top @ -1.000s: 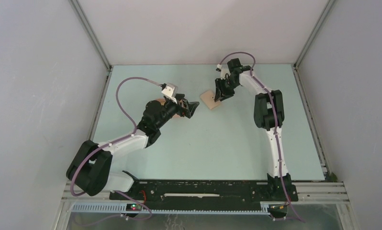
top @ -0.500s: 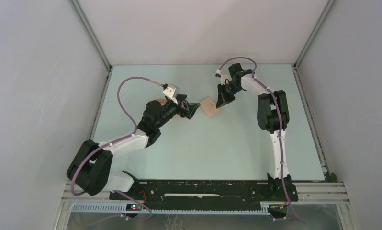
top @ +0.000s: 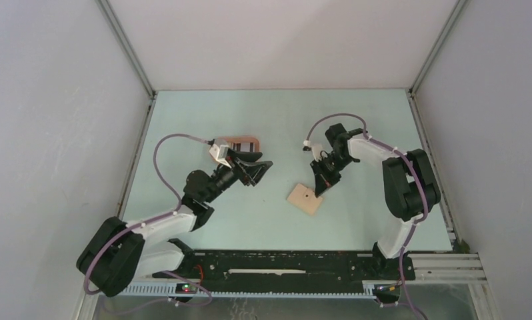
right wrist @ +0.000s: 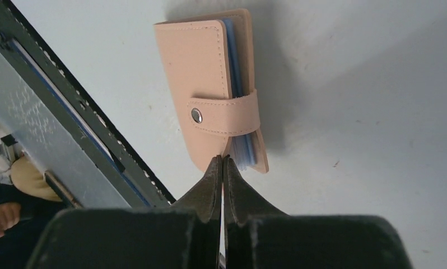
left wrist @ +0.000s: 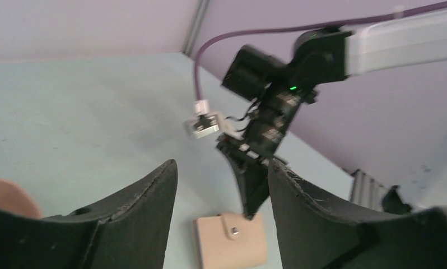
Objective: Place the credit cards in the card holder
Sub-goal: Move the card holder to the center of the board, then open the card holder at the center of the board.
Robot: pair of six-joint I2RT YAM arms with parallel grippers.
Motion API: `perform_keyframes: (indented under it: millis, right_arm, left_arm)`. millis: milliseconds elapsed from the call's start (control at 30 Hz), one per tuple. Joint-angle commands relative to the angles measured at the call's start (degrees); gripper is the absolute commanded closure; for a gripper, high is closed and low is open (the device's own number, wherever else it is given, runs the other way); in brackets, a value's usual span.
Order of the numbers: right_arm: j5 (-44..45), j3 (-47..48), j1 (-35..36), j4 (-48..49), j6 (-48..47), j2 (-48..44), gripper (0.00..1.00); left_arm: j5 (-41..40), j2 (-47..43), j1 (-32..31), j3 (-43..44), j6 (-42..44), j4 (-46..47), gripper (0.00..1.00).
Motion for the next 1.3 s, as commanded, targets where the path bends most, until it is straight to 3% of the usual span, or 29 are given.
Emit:
perform_keyframes:
  millis: [0,167,233,333,500,667,833,1267]
  right_arm:
    - [-1.1,-2.1,0.9,0.3,-1.5,-0.8,0.96]
    - [1.5,-2.3,1.7,0.5,-2.6,-4.4,0.6]
    - [2.8,-2.3,1.6,1.5,-3.9,-8.1,0.51]
    - [2.8,-3.3,1.6,2.7,-8.8,-14.5,0.46]
    - [-5.1,-6.1,3.1,3.1,-24.2,-23.9,0.44]
    - [-10.3,-10.4,6.4,-1.5,-57.0,-29.5,0.32]
    - [-6.8,-10.4,9.1,1.1,-66.7,-25.0,0.31]
    - [3.9,-9.3,13.0,6.8,-64.1,-9.6,0.45]
  left_arm:
    - [-4.9,-5.9,-5.5,-3.9,-6.3,0.8,0.37]
    - [-13.8,-8.9,-13.8,-7.0,-7.8,-6.1,0.46]
    - [-16.1,-8.9,-15.9,-8.7,-9.9,-6.2,0.48]
    - [-17.6,-7.9,-18.2,-10.0,-12.7,-6.1,0.52]
    - [-19.5,-4.0,-20.4,-9.7,-16.7,-5.0,0.56]
    - [-23.0,-0.4,-21.0,-9.7,-20.5,-5.0,0.58]
    - [-26.0,1.3,-21.4,-10.1,-23.0,-5.3,0.59]
    - [-27.2,10.0,-22.3,-9.3,-24.0,-1.5,0.62]
